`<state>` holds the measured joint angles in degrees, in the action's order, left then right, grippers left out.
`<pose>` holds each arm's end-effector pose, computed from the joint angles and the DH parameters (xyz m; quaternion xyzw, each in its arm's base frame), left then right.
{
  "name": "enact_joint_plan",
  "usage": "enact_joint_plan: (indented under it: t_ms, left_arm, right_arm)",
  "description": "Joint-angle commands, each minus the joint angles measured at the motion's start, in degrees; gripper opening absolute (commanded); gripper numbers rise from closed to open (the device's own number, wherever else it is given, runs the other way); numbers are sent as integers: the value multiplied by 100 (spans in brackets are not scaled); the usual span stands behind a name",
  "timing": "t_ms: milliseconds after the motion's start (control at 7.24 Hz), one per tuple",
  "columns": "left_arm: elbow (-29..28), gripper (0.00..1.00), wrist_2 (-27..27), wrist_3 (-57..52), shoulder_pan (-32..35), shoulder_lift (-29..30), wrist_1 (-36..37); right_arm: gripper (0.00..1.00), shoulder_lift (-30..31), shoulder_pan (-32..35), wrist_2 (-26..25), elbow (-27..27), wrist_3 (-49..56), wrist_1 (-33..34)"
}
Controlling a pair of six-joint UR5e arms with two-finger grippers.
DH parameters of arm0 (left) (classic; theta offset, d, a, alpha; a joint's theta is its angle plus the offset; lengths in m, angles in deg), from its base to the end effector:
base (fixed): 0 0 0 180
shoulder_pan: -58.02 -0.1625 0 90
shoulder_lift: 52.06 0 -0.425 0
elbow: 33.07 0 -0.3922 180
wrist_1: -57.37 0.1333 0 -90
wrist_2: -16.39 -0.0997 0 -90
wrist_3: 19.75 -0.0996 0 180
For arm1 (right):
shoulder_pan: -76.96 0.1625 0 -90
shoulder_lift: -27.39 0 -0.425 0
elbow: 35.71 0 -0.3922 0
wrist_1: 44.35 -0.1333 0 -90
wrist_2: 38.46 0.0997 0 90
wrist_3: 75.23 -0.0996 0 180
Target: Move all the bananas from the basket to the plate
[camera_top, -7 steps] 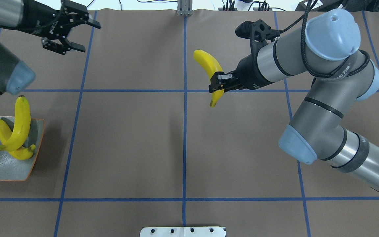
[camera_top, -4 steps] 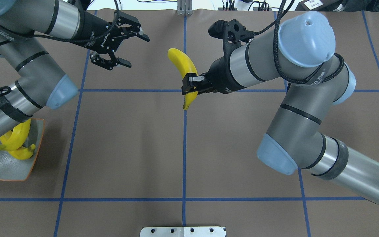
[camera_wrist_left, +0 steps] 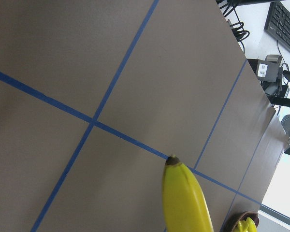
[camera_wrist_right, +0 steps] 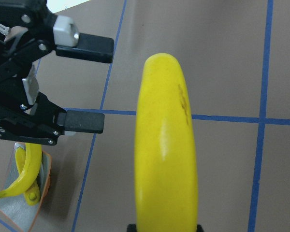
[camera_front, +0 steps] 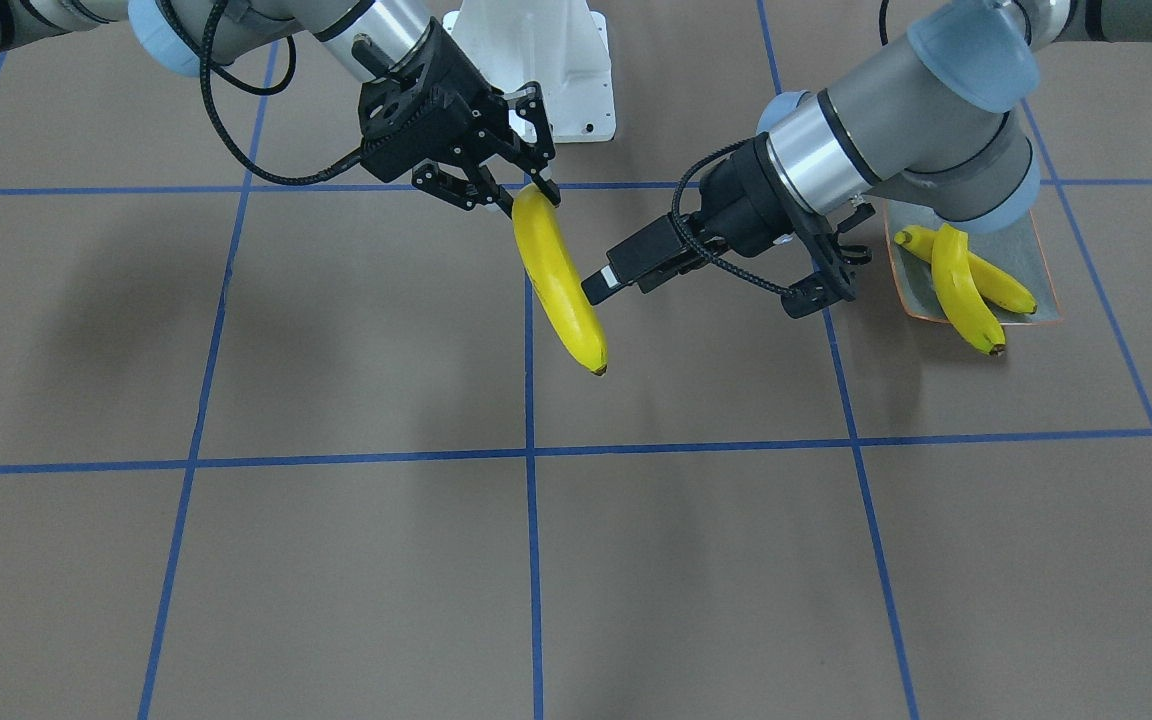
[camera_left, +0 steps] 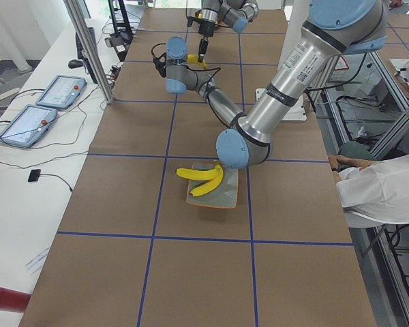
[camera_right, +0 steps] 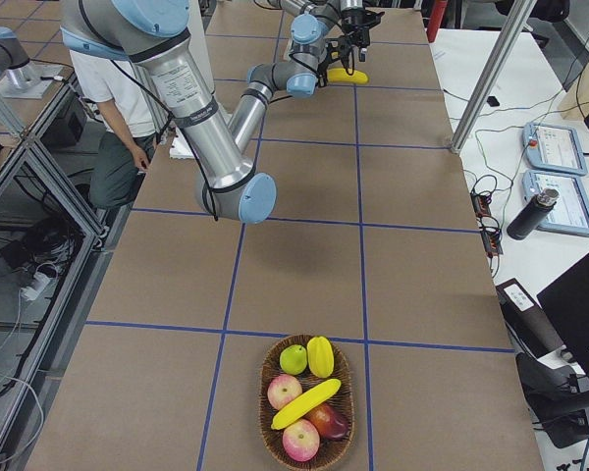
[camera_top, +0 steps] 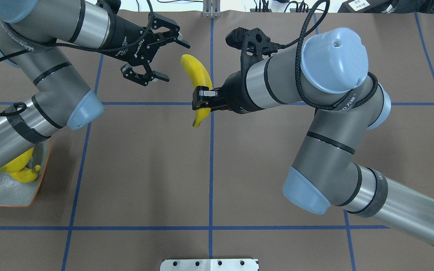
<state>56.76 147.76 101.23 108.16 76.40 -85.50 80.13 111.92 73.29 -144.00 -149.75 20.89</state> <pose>0.3615 -0.5383 0.1511 -0.1326 0.7000 -0.2341 0.6615 -0.4260 -0.4154 0.0946 0.1394 -0.6344 0.0071 0.7603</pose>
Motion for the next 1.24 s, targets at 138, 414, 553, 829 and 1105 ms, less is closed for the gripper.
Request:
enact_joint_plan:
  t_ms: [138,414,553,829,1105]
  left_arm:
    - [8,97,-121,190,-22,39,-4]
    - [8,91,-121,198,-22,39,5]
    - [8,73,-121,381,-22,39,-4]
    - [70,20,-121,480,-30,39,-4]
    - [123,0,-112,489,-30,31,22]
  right_arm:
    - [0,17,-165,-136,-26,-405,-450]
    - [0,17,-165,-197,-70,-528,-546]
    - [0,17,-165,-310,-61,-528,-617]
    - [0,8,-183,-460,-61,-528,-626]
    - [10,8,-209,-575,-61,-519,-670]
